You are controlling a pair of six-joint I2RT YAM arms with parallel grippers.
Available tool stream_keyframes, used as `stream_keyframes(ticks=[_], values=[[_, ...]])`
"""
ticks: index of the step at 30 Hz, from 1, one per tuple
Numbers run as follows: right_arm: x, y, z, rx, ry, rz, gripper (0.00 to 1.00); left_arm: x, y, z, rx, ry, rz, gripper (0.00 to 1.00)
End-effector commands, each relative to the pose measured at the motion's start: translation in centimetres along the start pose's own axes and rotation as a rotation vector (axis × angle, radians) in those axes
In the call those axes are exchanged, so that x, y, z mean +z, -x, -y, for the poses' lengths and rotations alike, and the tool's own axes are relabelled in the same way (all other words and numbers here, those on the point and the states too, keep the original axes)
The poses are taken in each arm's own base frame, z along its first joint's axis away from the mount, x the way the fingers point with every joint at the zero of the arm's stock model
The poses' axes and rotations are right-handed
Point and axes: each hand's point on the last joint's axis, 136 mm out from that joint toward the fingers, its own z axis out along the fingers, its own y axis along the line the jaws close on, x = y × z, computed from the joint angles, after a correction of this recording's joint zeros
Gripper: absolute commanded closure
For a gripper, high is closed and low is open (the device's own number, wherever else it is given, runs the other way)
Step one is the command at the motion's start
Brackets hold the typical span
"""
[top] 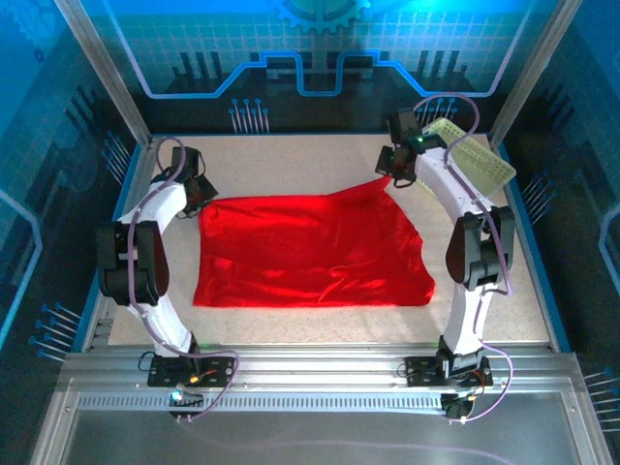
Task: Fold the inside-out t-shirt
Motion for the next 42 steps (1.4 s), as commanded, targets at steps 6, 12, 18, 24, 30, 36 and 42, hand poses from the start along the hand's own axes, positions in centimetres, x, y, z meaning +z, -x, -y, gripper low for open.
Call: stream_keyframes(ticks=[6,12,18,24,30,36,42], values=[[-5.3,-3.7,1.8,0.021,0.013,0.058,1.00,-2.2,-0.7,-1.9,-0.034,-0.035,0.085,1.00],[-7.0,-8.7,4.9,0.027,-0.003,0.037,1.00,-3.2,-2.6,-3.0,-0.057,-0.074,0.110,1.00],[-7.9,-14.0,7.9,0.039,-0.019,-0.012,1.00,-3.7,-5.0,-4.6,-0.074,-0.079,0.097,1.00],[-8.8,-18.0,9.2,0.069,-0.014,-0.059,1.00,-3.7,-8.0,-7.6,-0.109,-0.029,0.078,1.00],[-10.7,-19.8,8.9,0.052,-0.018,-0.062,1.00,-3.2,-9.4,-8.6,-0.103,-0.007,0.057,1.00],[-10.3,-22.4,11.0,0.070,-0.061,-0.092,1.00,-2.8,-10.5,-9.3,-0.113,0.011,0.026,1.00],[-9.6,-24.1,11.8,0.079,-0.084,-0.121,1.00,-2.7,-11.5,-10.2,-0.128,0.051,-0.007,1.00]])
